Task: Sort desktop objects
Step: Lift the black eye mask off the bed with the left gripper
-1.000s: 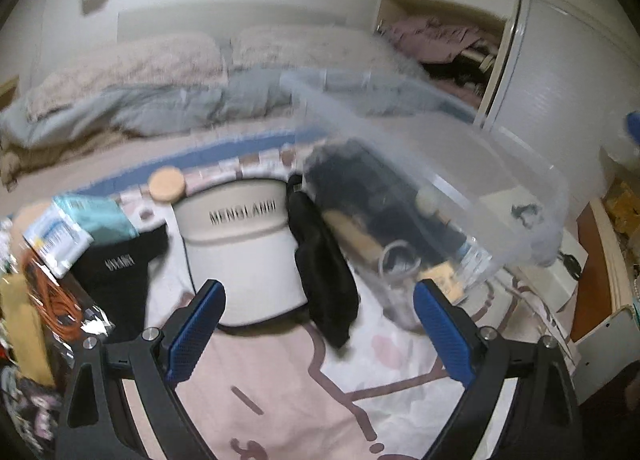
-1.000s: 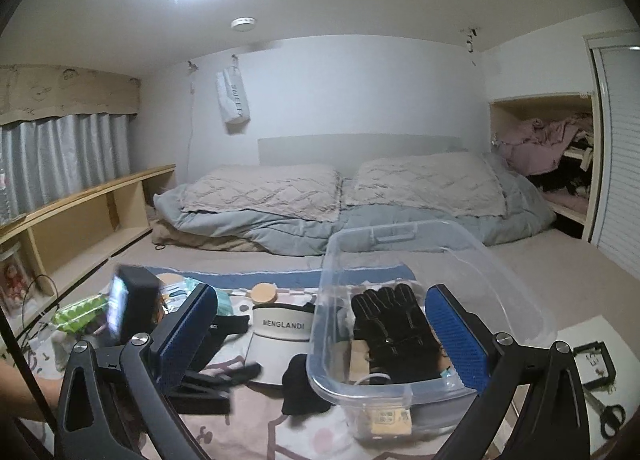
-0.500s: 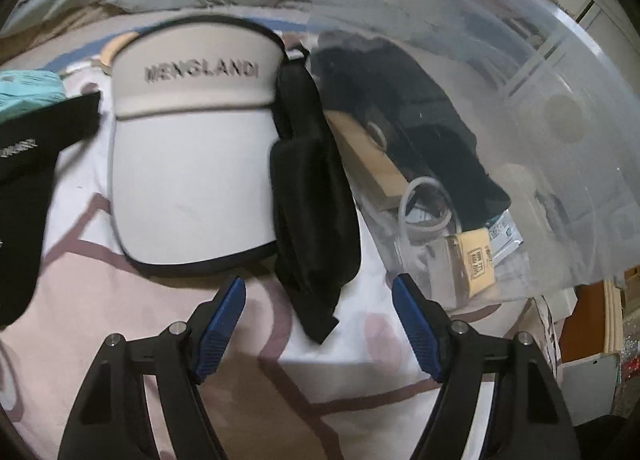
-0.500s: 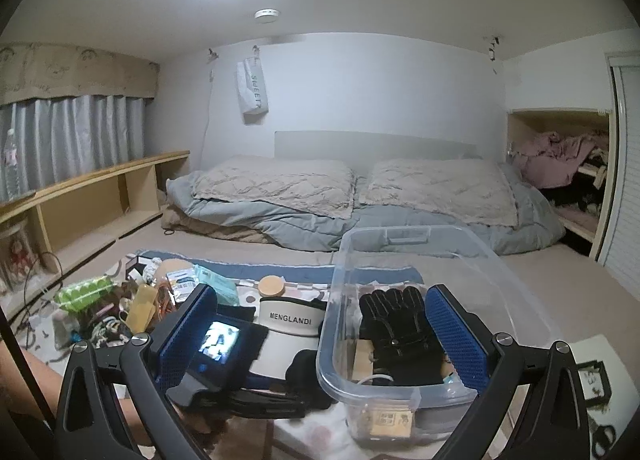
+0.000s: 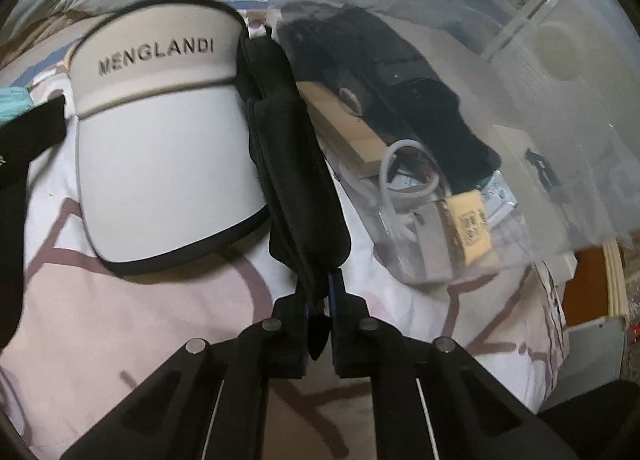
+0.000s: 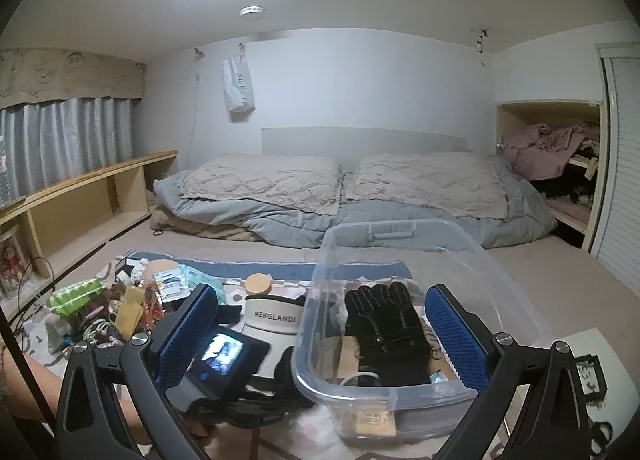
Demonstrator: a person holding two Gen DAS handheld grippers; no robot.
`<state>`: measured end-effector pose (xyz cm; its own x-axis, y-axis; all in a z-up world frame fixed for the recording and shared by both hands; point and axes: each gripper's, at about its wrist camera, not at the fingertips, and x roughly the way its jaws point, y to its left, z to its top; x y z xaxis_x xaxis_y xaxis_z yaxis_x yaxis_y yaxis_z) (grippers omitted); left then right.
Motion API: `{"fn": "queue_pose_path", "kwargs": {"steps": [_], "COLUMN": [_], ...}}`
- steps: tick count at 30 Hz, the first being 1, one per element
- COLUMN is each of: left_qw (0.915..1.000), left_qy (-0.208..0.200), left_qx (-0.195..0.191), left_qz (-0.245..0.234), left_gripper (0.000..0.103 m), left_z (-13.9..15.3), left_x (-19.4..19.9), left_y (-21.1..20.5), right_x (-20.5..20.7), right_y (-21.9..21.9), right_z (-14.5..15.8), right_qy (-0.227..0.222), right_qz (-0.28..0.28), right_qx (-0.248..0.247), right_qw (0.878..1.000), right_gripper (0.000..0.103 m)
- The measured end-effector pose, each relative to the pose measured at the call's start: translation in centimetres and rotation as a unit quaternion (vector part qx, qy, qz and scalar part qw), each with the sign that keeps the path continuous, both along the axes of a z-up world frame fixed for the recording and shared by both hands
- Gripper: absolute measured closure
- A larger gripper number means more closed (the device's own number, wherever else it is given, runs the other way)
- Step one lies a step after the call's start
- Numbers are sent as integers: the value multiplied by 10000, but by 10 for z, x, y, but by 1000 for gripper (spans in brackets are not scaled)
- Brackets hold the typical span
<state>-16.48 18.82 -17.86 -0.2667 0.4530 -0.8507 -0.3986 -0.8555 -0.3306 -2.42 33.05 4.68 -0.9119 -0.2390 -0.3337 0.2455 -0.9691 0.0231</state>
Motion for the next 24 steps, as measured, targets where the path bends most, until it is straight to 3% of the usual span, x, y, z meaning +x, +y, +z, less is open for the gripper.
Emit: {"fn": "queue_pose_path", "kwargs": {"steps": [3, 7, 17, 24], "left_qw": [10000, 9985, 9963, 9950], "left_qy": [75, 281, -73, -158], "left_qx": [-29, -465, -847, -923], "left_qz": [-14, -21, 94, 339], "left_gripper": [95, 95, 95, 95], "left_z": [12, 21, 24, 45], "left_x": [9, 28, 98, 154], "left_y": [-15, -35, -97, -149], "right_x": [-2, -4, -11, -15], "right_y": [5, 11, -5, -46], "right_z": [2, 8, 15, 11], "right_qy": [-30, 11, -145, -112], "right_qz": [-86, -188, 175, 550], "right_qx": [-86, -164, -210, 165], "right_qw": [9999, 9997, 9995, 9983], "right_gripper": [0, 0, 0, 0]}}
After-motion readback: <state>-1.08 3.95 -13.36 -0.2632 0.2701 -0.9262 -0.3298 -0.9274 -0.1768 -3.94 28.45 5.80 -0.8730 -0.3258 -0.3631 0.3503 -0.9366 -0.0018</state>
